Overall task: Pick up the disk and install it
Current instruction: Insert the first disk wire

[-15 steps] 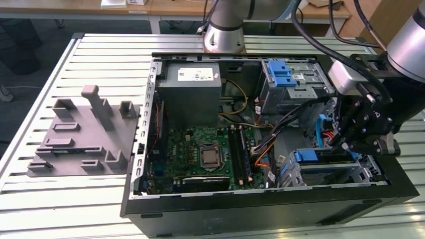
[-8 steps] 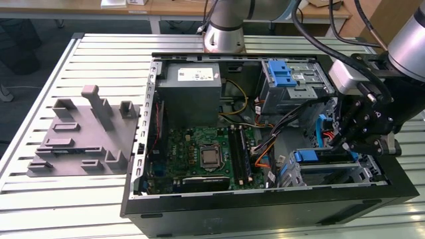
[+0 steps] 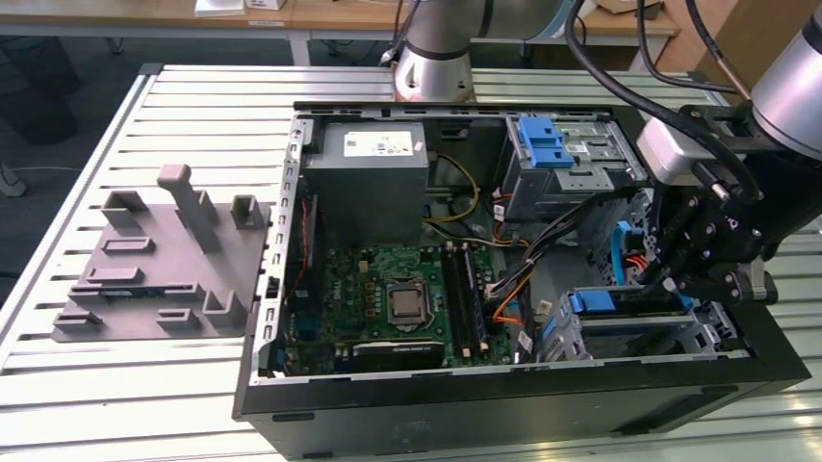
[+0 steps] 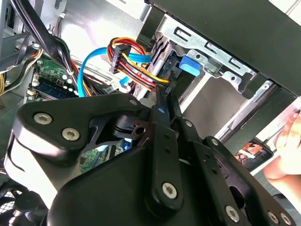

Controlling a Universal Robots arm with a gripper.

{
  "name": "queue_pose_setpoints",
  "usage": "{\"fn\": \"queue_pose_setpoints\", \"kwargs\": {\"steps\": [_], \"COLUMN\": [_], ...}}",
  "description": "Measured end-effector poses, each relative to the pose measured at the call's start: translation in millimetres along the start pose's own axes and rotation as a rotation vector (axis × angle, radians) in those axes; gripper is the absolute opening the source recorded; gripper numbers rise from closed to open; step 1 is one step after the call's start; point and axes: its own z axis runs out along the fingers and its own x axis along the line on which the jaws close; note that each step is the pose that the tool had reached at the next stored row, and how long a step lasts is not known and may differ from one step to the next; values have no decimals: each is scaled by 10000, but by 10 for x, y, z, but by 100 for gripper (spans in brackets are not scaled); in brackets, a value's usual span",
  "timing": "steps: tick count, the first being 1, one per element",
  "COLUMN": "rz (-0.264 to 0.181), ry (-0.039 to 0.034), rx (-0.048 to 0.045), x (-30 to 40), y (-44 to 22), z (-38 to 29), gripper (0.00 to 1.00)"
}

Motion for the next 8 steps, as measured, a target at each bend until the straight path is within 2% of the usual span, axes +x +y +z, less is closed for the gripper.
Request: {"fn": "queue_pose_setpoints", "kwargs": {"steps": [8], "rz": [7], "ry": [0], "rx": [0], "x": [-8], "y": [0], "z": [3], "gripper": [16]}}
